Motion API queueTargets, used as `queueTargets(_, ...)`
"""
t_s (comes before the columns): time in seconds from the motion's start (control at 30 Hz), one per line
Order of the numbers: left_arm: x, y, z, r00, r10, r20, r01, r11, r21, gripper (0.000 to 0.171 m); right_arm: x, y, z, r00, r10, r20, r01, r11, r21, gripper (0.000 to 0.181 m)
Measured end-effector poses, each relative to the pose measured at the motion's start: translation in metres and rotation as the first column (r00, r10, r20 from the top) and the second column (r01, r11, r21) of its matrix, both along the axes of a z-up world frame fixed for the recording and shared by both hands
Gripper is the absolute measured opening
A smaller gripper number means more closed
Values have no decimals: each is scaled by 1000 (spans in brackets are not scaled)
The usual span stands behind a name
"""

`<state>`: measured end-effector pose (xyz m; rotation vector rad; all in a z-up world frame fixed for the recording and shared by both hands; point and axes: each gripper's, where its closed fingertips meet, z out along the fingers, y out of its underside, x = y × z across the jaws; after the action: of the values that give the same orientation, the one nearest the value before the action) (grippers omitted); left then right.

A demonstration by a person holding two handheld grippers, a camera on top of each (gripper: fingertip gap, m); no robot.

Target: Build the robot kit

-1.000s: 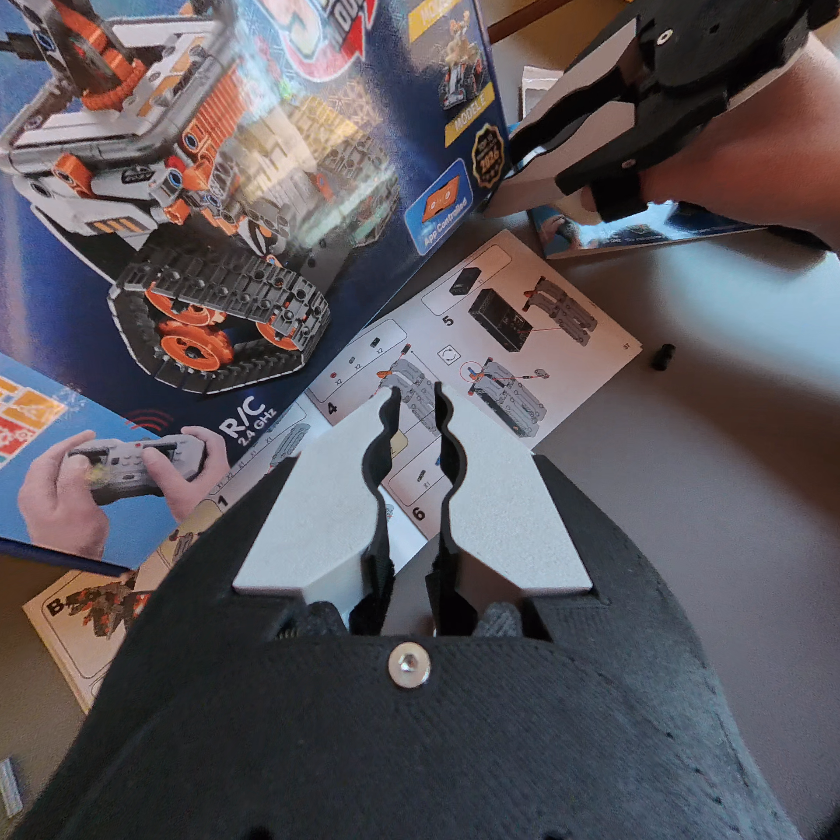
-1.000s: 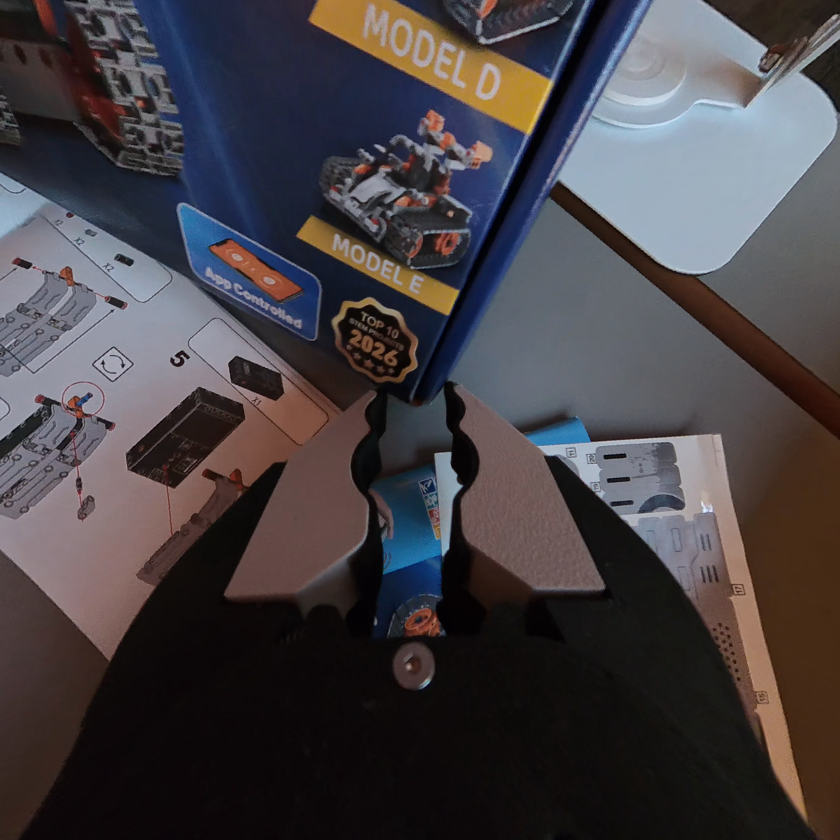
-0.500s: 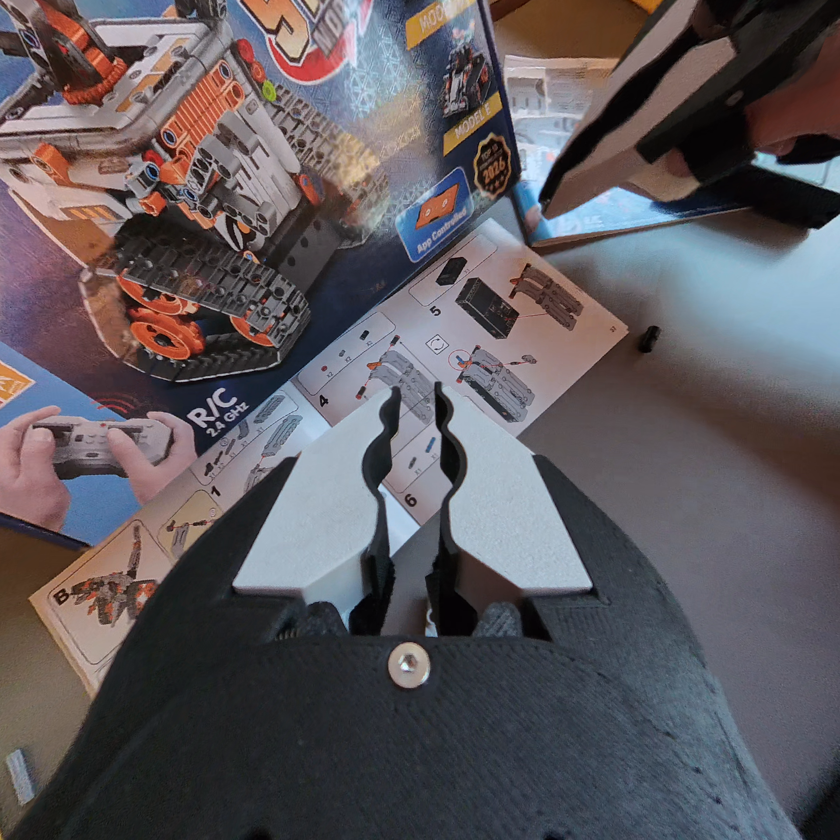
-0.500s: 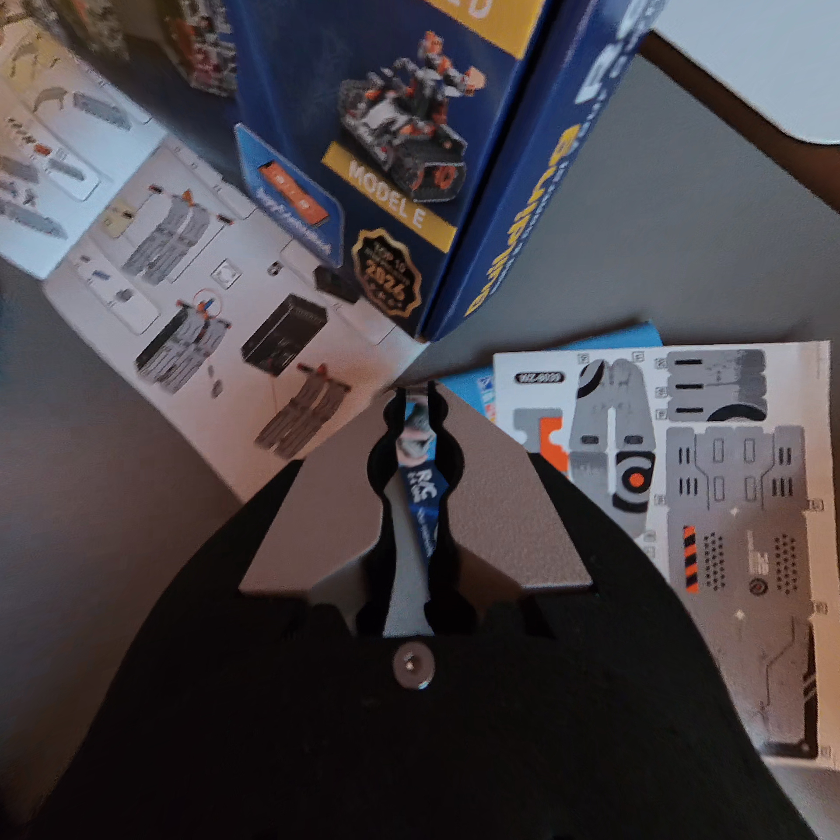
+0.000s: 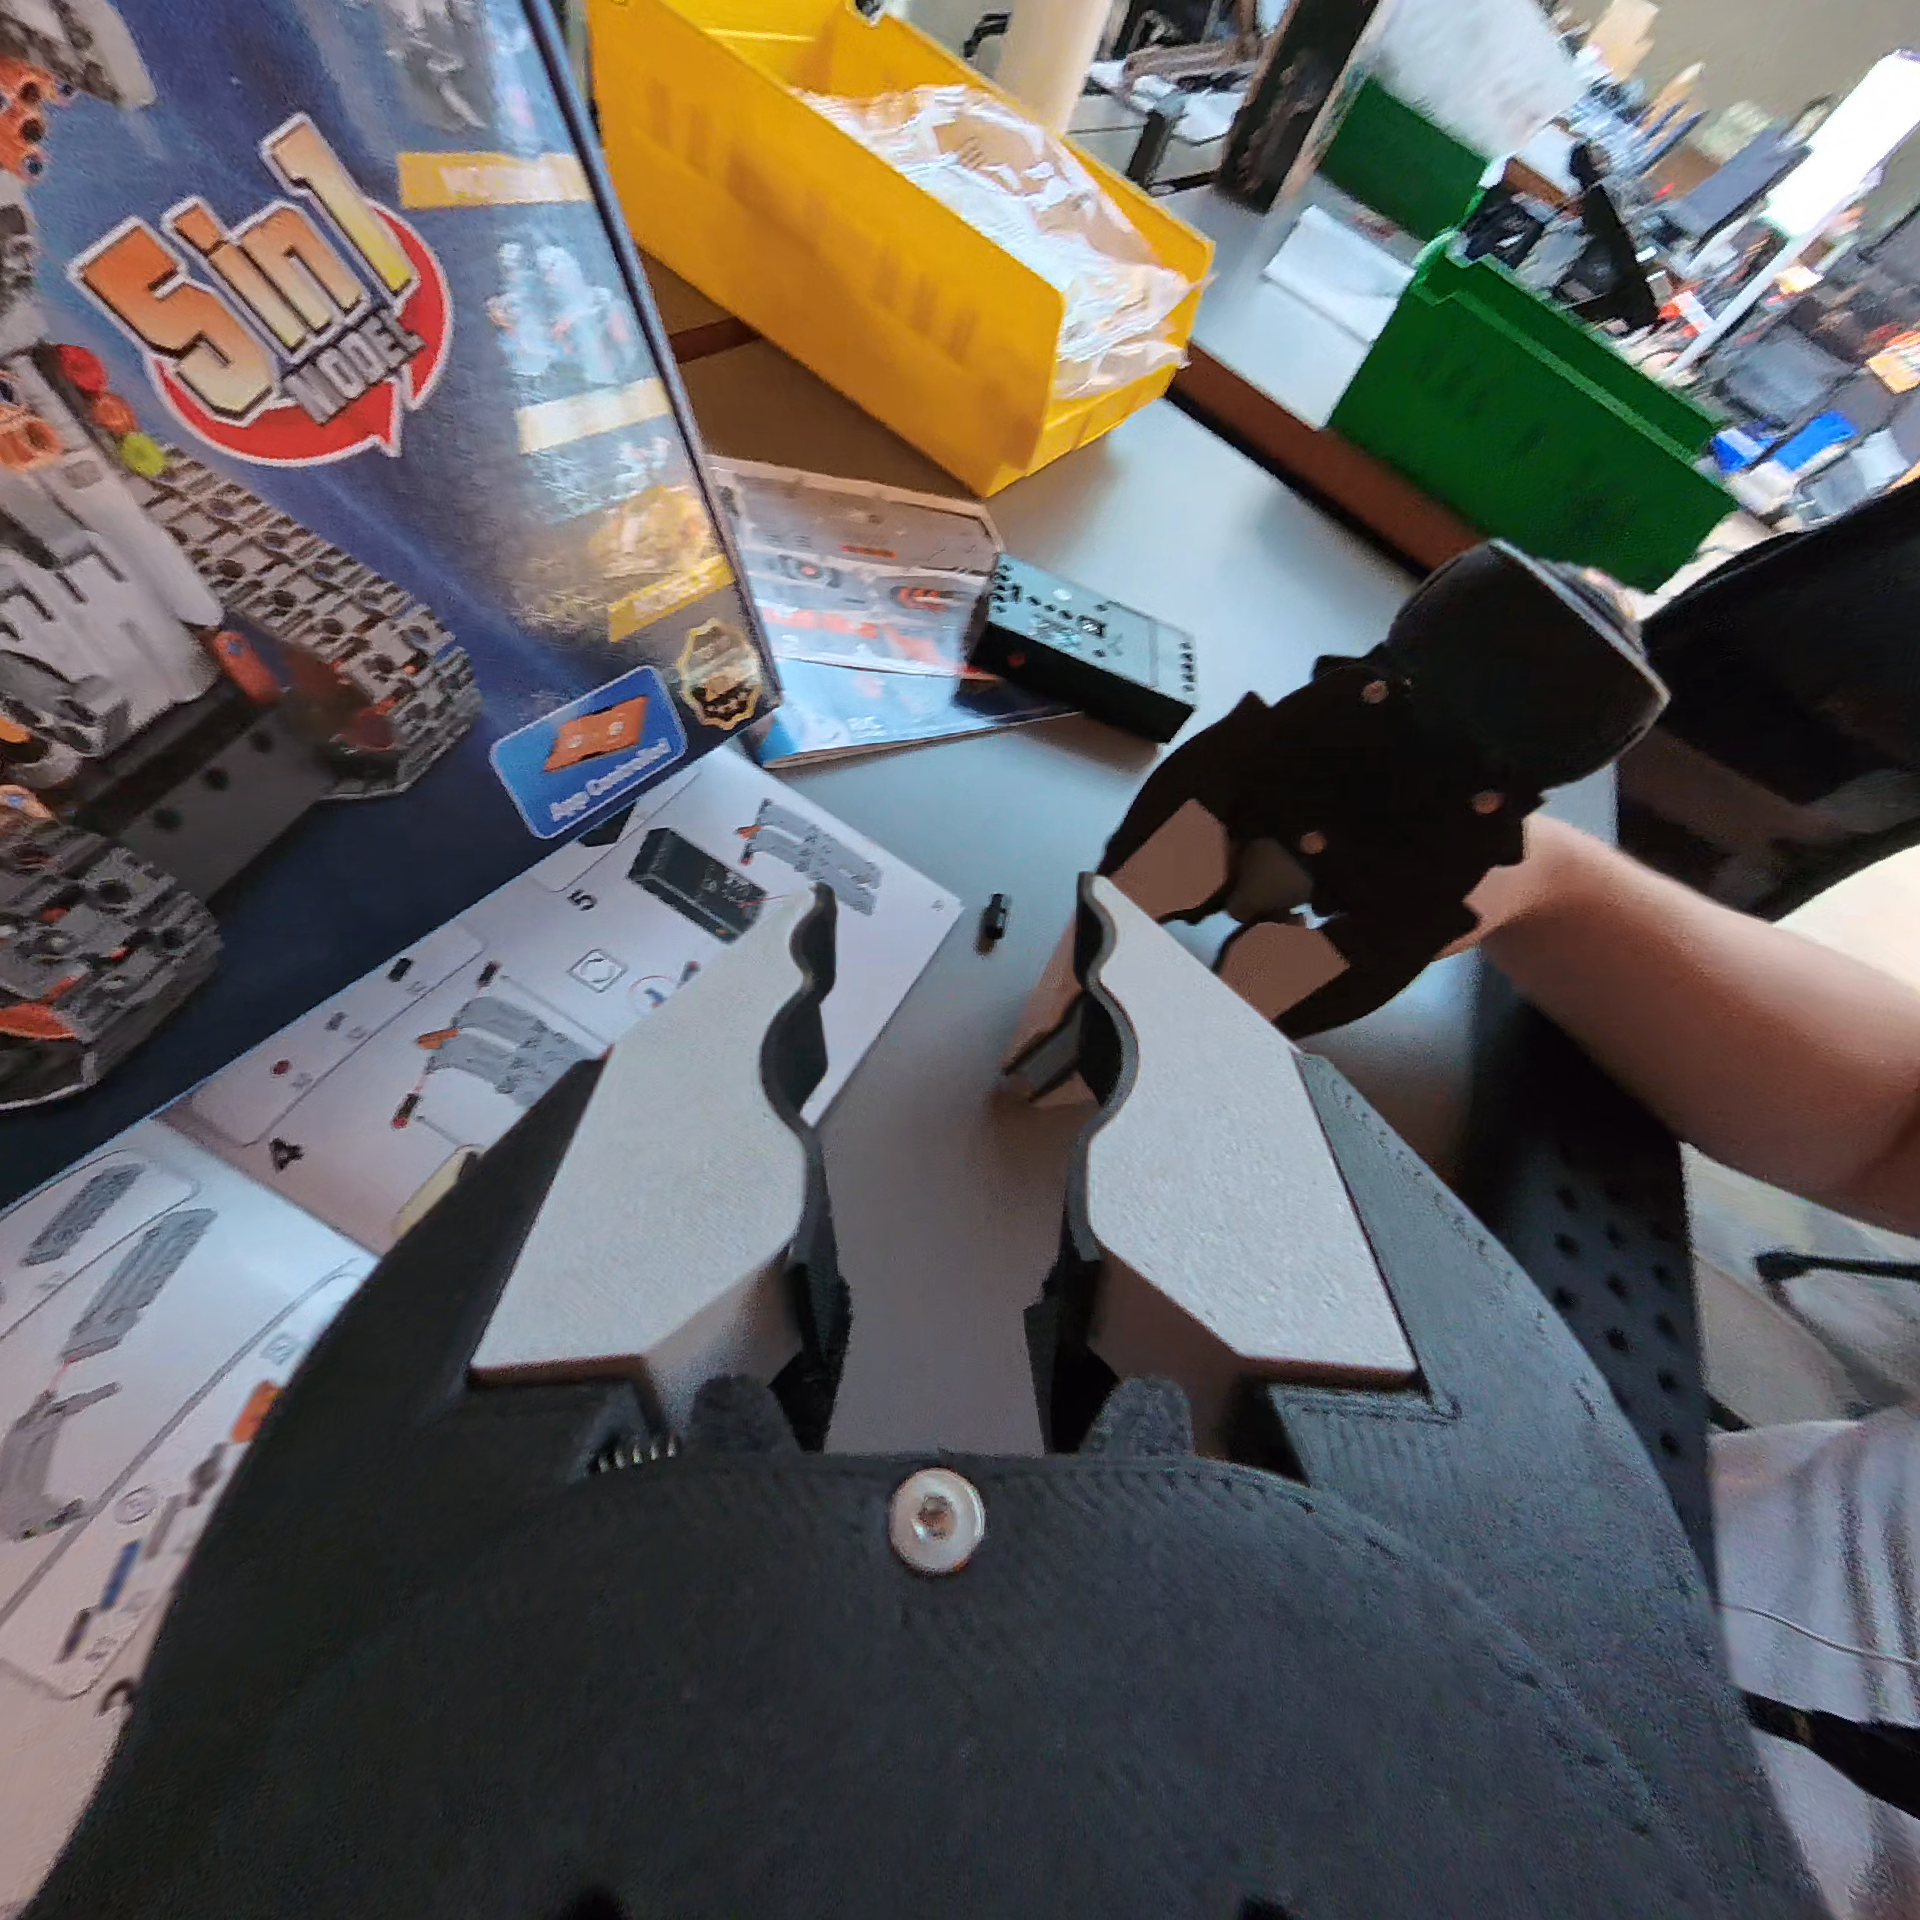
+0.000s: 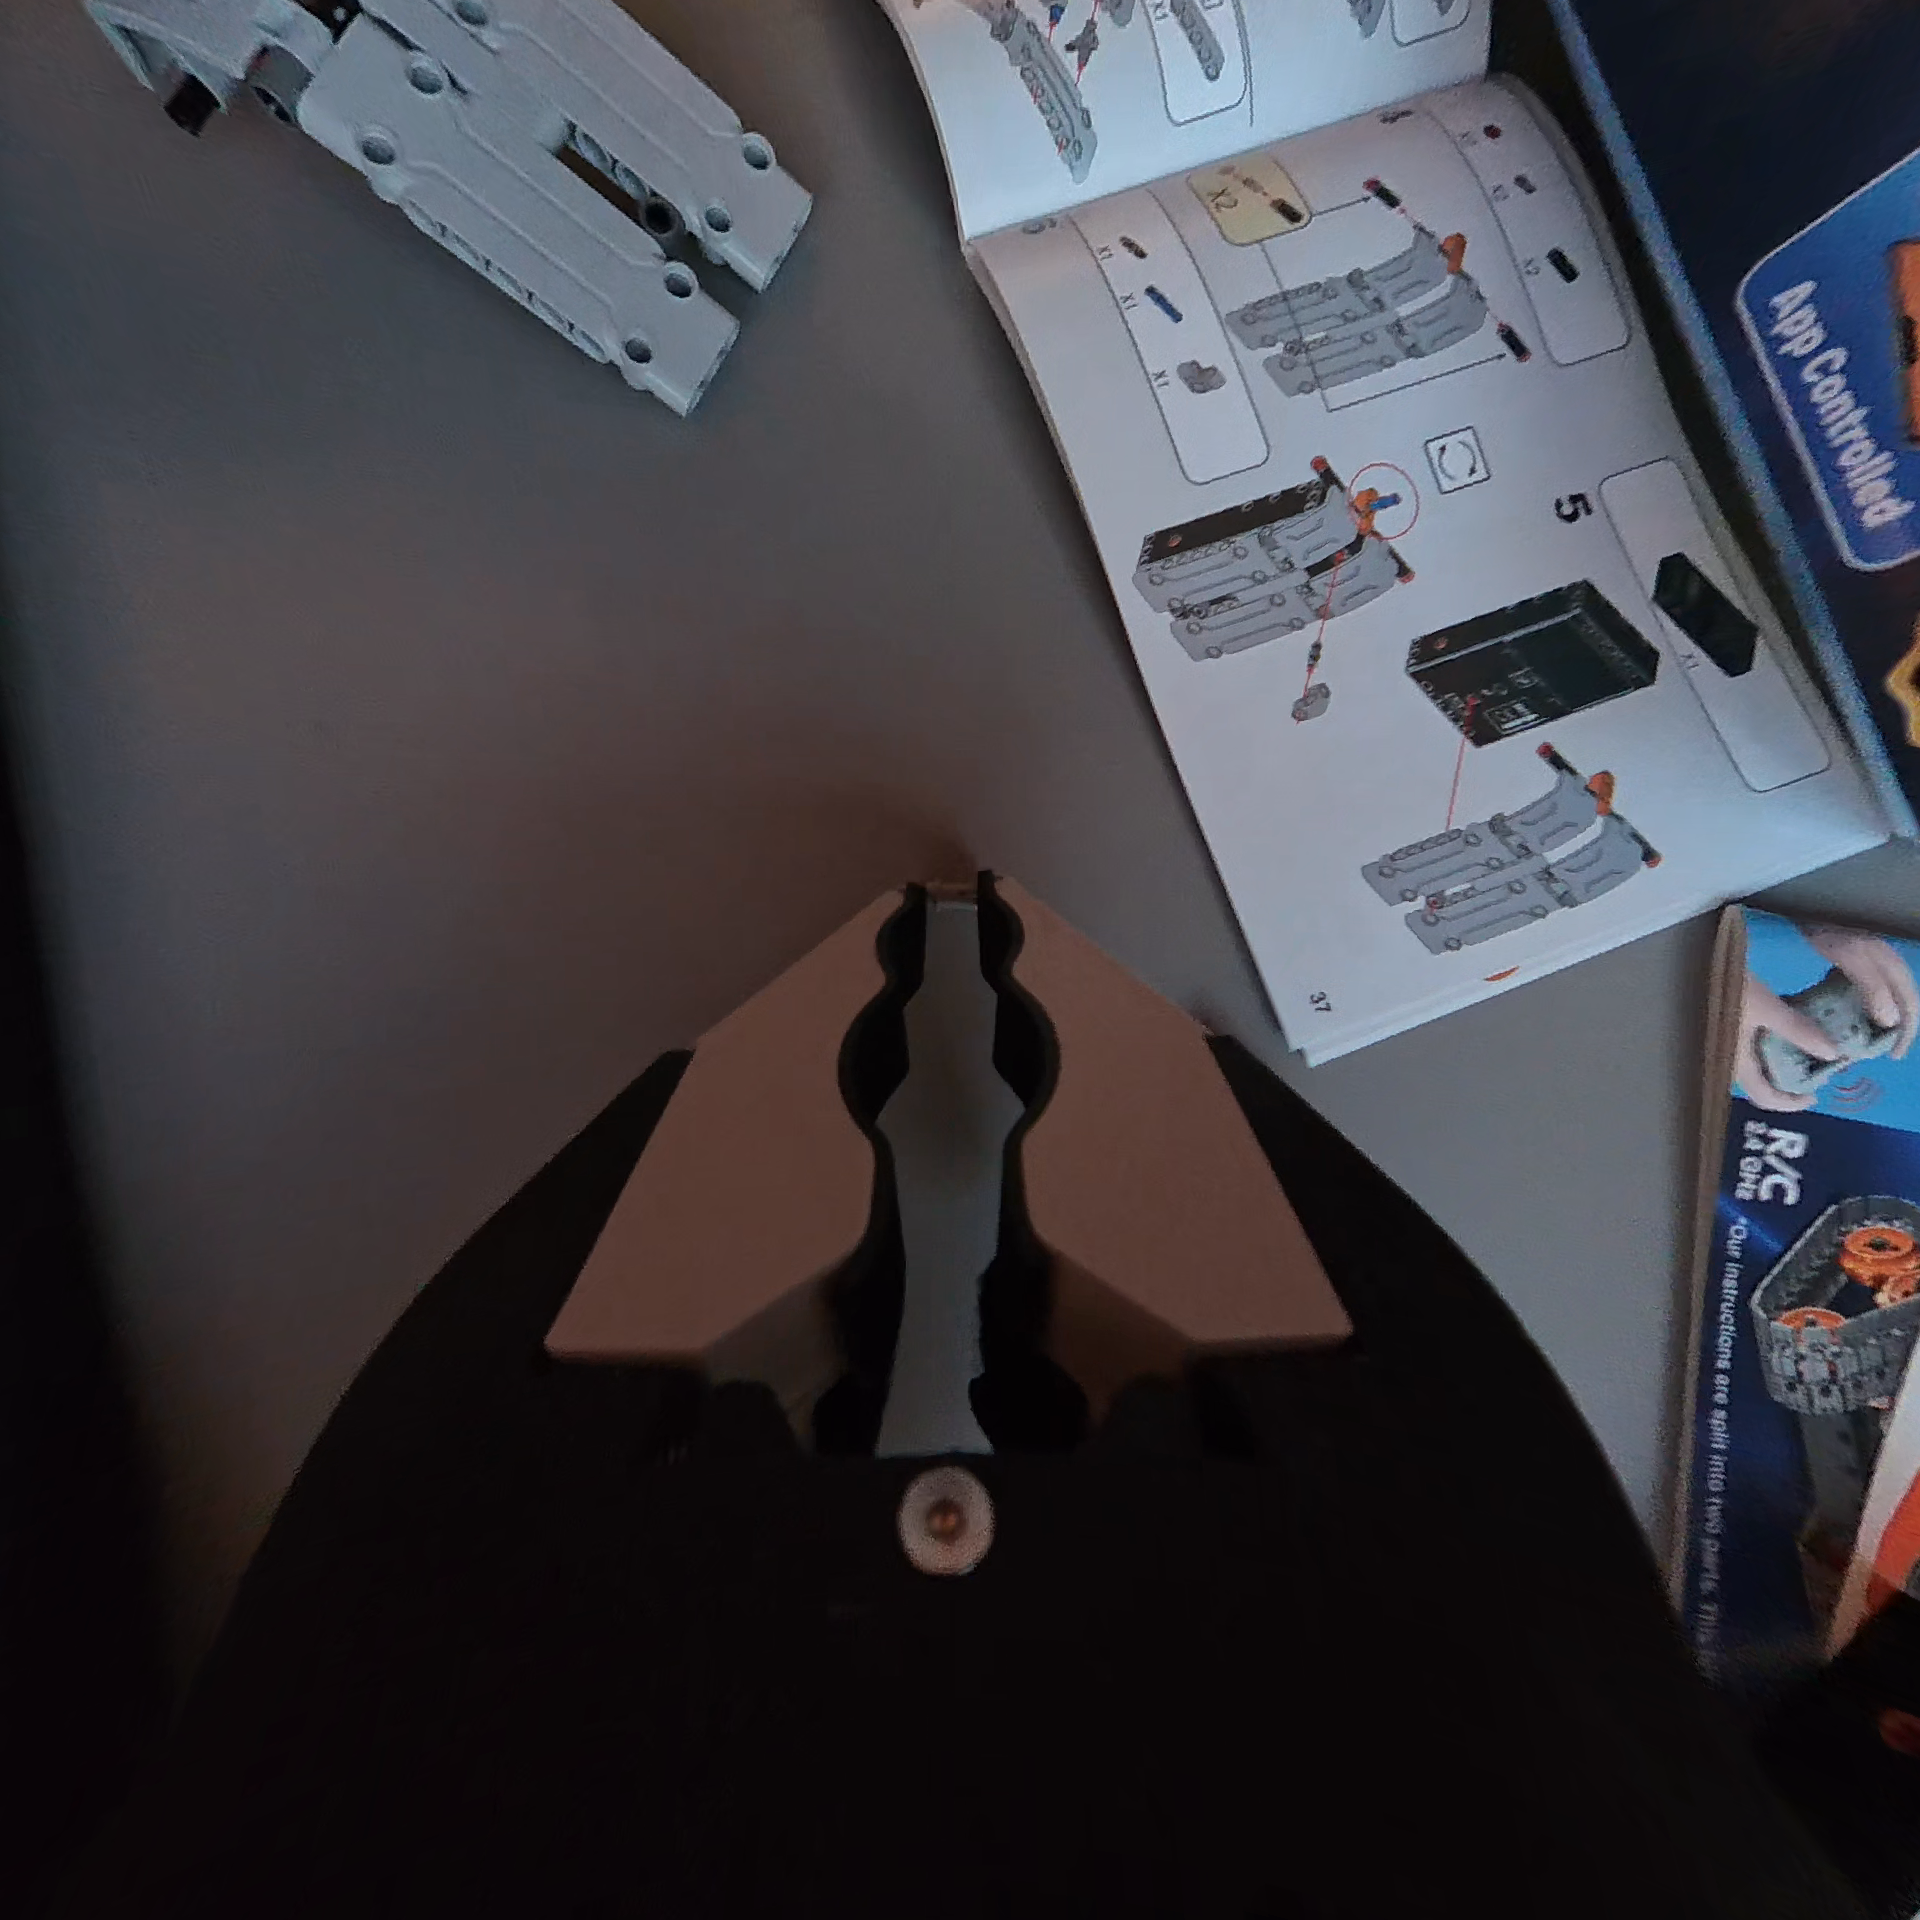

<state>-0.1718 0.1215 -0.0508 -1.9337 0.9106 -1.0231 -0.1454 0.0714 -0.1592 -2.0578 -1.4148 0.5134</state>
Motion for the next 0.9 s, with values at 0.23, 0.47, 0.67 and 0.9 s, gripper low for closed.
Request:
queueTargets(0.23, 10, -16, 15, 986, -70, 149, 86, 991, -103, 35, -9, 24, 89, 993, 39, -108, 37, 778, 627, 9)
queueTargets(0.47, 31, -33, 23, 943, -168, 288, 218, 964, -151, 25, -9, 18, 140, 970, 48, -240, 170, 573, 802, 9)
queueTargets(0.67, 35, -41, 32, 910, -212, 356, 281, 947, -155, 3, -9, 16, 145, 968, 58, -243, 172, 550, 817, 9)
queueTargets(0.9, 16, -80, 3, 879, -446, 170, 477, 834, -279, 4, -14, -15, 117, 936, 296, -192, -100, 744, 661, 24)
